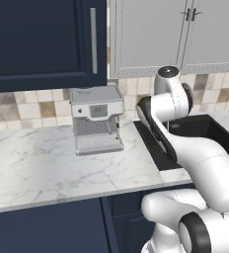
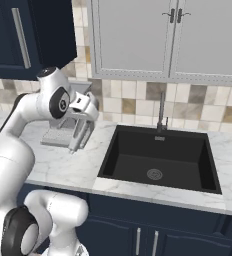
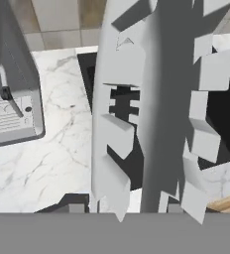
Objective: Take the tongs from the drawer on the left and place them on the dining counter next to the tray containing the hot dog.
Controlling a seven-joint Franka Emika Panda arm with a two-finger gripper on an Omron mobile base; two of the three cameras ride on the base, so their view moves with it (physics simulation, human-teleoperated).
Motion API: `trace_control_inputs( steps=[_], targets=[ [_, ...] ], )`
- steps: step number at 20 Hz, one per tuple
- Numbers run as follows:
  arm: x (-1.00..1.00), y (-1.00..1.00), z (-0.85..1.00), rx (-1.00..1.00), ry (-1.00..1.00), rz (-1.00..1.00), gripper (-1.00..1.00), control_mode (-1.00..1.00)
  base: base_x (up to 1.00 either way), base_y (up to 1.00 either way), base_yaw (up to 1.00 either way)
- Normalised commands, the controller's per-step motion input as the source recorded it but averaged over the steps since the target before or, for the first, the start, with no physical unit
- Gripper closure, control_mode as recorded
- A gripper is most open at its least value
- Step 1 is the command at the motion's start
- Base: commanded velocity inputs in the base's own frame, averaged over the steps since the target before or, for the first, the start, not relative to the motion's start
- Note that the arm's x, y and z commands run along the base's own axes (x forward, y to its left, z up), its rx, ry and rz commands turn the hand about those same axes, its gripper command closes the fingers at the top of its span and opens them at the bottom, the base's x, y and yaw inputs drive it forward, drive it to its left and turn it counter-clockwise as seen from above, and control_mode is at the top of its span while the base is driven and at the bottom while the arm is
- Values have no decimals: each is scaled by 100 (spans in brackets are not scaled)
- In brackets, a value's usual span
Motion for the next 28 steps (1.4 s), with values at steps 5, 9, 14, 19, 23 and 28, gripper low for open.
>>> trace_control_inputs(
  steps=[5, 9, 14, 19, 23, 28],
  targets=[
    [-19, -37, 17, -1, -11, 0, 100, -100, 0, 0, 0],
    [-21, -23, 17, 0, -17, 0, 100, -100, 0, 0, 0],
    [-18, -7, 21, 4, -15, 1, 100, -100, 0, 0, 0],
    [-1, -8, 15, 3, -5, 13, 100, -100, 0, 0, 0],
    [-1, 0, 27, 1, 0, 13, 100, -100, 0, 0, 0],
    [-11, 0, 10, -1, -1, 11, 100, -100, 0, 0, 0]
  ],
)
